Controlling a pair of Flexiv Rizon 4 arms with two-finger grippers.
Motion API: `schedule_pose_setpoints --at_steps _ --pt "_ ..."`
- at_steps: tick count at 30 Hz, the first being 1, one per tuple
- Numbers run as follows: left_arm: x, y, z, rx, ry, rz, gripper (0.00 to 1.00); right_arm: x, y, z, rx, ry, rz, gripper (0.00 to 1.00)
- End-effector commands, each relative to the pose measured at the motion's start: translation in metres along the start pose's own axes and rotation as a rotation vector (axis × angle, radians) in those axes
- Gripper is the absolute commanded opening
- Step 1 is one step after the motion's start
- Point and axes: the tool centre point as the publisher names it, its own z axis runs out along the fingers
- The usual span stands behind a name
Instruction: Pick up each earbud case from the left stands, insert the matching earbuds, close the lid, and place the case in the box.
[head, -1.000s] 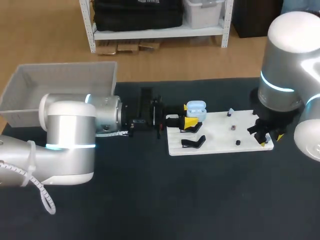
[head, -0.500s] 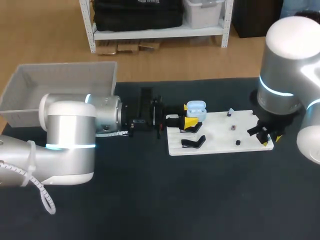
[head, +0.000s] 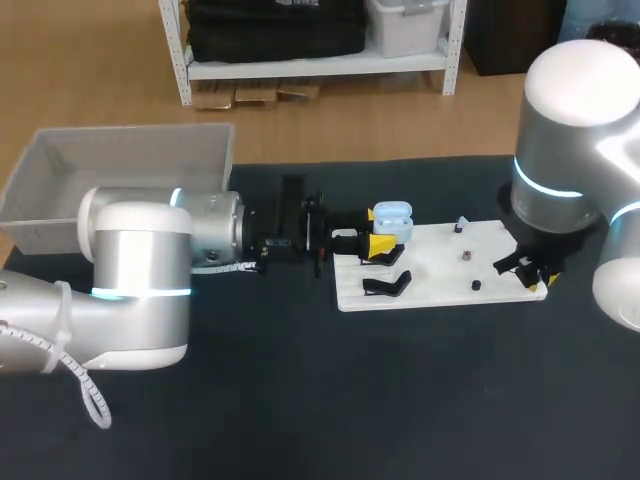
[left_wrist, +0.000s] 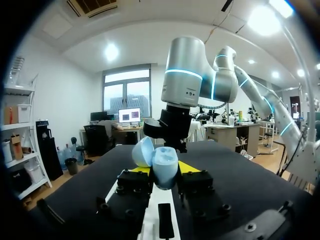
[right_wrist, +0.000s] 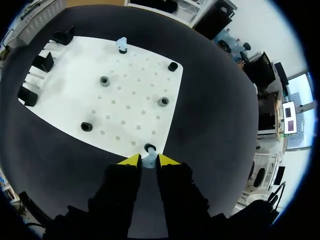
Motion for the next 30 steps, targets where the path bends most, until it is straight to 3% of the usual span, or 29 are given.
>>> schedule_pose_setpoints --at_steps 1,8,16,23,30 --pt "0.001 0.0 0.0 -0.003 -0.005 0.003 0.0 0.002 0.001 0.001 0.009 -0.003 0.002 0.0" --pt "0.001 0.0 0.0 -0.003 -0.005 0.003 0.0 0.005 -0.001 -0.028 0.038 -0.009 0.0 0.0" --pt "0.001 0.0 0.0 -0.003 -0.005 0.003 0.0 0.007 0.009 -0.091 0.031 -0.018 -0.002 0.0" --pt "0.001 0.0 0.0 -0.003 -0.005 0.003 0.0 0.005 0.044 -0.151 -0.048 0.028 -0.025 0.0" --pt "0.001 0.0 0.0 -0.003 -0.005 0.003 0.0 -0.007 0.083 -0.18 -0.088 0.032 -0.062 0.0"
